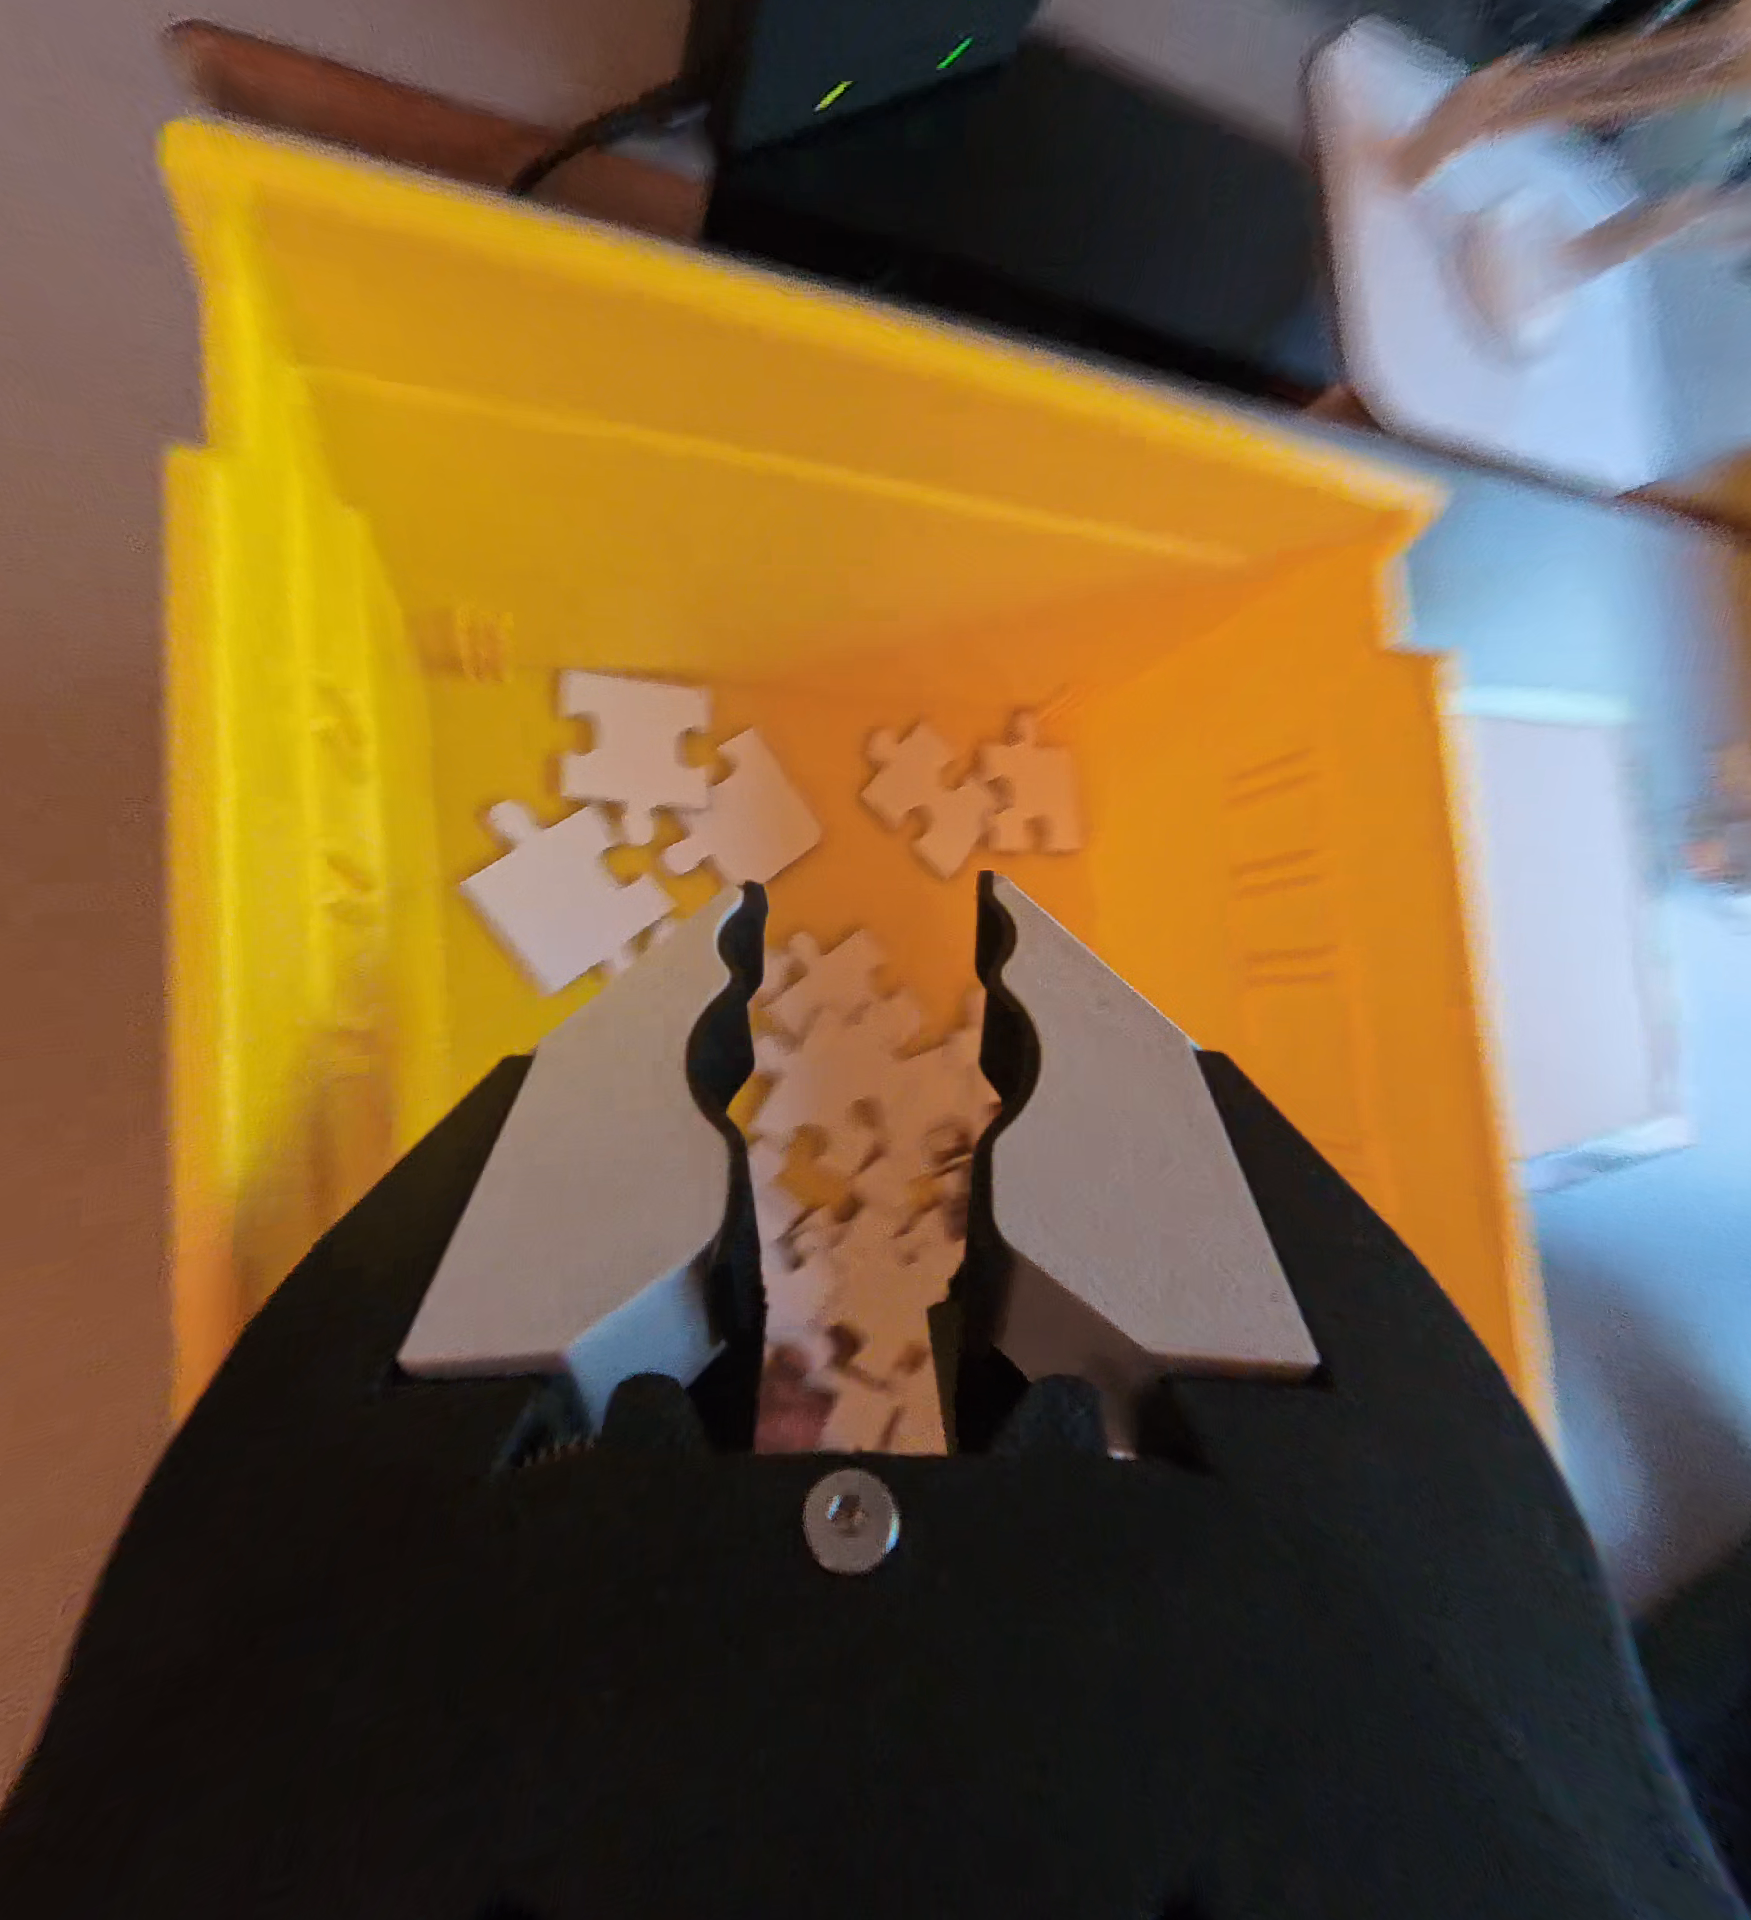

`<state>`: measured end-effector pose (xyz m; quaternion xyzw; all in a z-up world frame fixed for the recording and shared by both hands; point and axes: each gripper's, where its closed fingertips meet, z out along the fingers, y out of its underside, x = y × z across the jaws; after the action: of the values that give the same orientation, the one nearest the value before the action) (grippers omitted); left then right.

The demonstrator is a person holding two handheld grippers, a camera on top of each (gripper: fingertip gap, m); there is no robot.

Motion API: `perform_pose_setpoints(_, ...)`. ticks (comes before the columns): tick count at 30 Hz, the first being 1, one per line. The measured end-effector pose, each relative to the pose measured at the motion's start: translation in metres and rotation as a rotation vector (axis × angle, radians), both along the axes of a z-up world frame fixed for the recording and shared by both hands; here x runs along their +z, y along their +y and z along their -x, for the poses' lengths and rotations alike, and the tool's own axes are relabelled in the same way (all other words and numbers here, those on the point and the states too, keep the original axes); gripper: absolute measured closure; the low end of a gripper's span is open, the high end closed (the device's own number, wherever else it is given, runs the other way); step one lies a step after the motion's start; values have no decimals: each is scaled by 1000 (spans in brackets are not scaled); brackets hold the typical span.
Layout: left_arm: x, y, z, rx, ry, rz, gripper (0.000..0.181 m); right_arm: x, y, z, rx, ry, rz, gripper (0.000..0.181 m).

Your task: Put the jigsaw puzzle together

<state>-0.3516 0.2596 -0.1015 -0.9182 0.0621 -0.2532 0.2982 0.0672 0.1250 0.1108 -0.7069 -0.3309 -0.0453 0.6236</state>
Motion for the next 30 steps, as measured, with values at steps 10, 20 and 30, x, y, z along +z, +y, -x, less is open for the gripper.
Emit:
perform_pose_setpoints(10, 21, 20, -6, -20, -9, -83, 139, -8, 3, 0, -7, -55, 15, 109)
perform_pose_setpoints(20, -46, 31, 4, -66, 359, 32, 128, -11, 4, -2, -17, -75, 20, 109)
perform_pose_setpoints(30, -61, 32, 9, -118, 538, 10, 131, -13, 3, -2, -16, -104, 24, 109)
